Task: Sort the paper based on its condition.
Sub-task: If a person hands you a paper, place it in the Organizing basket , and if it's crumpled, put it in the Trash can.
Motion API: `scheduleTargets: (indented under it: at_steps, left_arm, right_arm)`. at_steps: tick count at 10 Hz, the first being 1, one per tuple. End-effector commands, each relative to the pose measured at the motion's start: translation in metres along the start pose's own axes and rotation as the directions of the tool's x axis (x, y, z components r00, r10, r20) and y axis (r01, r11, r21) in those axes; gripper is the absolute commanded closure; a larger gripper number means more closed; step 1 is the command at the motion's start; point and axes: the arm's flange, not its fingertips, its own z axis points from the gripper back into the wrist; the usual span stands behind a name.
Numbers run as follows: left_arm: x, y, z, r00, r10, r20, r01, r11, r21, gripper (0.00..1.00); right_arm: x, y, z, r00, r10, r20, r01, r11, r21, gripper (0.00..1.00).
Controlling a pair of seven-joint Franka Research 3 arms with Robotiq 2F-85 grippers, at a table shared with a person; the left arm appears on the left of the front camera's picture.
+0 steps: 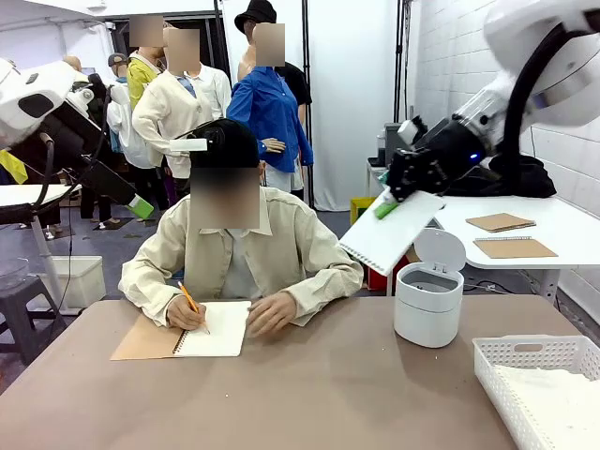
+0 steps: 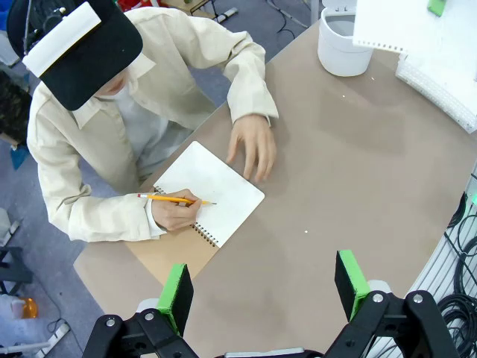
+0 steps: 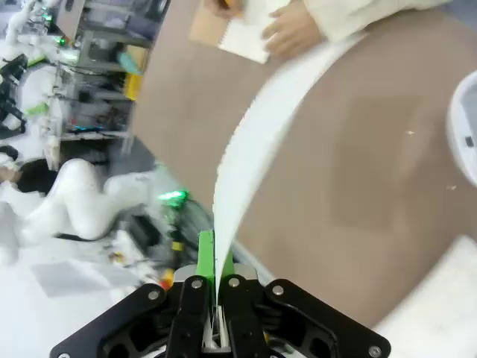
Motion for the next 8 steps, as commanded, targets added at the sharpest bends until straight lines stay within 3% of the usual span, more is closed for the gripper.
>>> scheduleTargets:
  at_steps: [1, 2, 4, 5, 8]
  left_arm:
    - [-0.001, 0.001, 0.000, 1.000, 0.006, 0.003, -0.006, 1.000, -0.006, 0.00]
    - [-0.001, 0.001, 0.000, 1.000, 0.006, 0.003, -0.006, 1.000, -0.006, 0.00]
    - [-0.001, 0.001, 0.000, 1.000, 0.006, 0.003, -0.006, 1.000, -0.006, 0.00]
    - [-0.001, 0.001, 0.000, 1.000, 0.006, 0.003, -0.006, 1.000, -0.006, 0.00]
    - [-0.001, 0.001, 0.000, 1.000, 0.006, 0.003, -0.006, 1.000, -0.006, 0.00]
  right_arm:
    - [-0.031, -0.023, 0.010, 0.988, 0.151, 0.043, -0.144, 0.981, -0.127, 1.00]
    - [-0.038, -0.034, 0.021, 0.978, 0.199, 0.058, -0.182, 0.959, -0.219, 1.00]
    - [-0.063, -0.059, 0.033, 0.967, 0.223, 0.122, -0.157, 0.901, -0.405, 1.00]
    - [-0.079, -0.075, 0.029, 0.967, 0.226, 0.114, -0.145, 0.865, -0.480, 1.00]
    - [-0.130, -0.110, 0.015, 0.981, 0.079, 0.177, 0.024, 0.854, -0.519, 1.00]
